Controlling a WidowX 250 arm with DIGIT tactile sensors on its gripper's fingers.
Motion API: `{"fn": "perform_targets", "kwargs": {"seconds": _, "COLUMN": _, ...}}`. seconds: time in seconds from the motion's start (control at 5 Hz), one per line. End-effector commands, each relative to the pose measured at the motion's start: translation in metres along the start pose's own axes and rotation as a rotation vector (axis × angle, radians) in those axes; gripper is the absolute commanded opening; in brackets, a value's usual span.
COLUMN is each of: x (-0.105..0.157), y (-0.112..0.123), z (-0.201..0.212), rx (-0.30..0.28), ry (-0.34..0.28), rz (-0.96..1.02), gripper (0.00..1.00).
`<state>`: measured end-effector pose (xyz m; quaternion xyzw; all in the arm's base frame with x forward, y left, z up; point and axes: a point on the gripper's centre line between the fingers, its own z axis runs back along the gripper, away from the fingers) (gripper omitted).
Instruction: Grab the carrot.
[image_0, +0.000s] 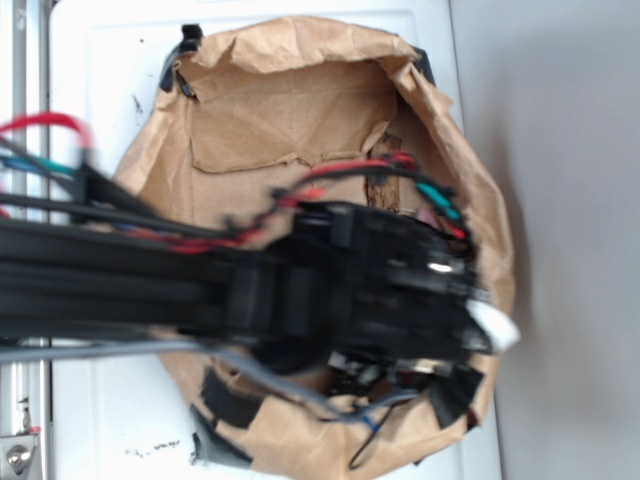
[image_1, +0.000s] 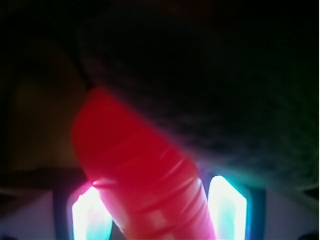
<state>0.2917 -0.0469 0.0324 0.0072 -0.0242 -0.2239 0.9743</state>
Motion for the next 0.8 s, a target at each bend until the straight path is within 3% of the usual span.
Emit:
{"fn": "perform_targets", "kwargs": {"seconds": 0.0, "x": -0.038, "y": 0.015, "z": 0.108, "rx": -0.091, "ry": -0.089, "rz": 0.082, "gripper": 0.00}}
{"fn": "perform_targets", "kwargs": {"seconds": 0.4, "x": -0.095, "y": 0.041, "z": 0.143, "rx": -0.123, "ry": -0.032, "rz": 0.228, "gripper": 0.00}}
{"fn": "perform_targets", "kwargs": {"seconds": 0.6, "x": -0.119, "y": 0.037, "z": 0.126, "rx": 0.033, "ry": 0.059, "rz": 0.315, "gripper": 0.70}}
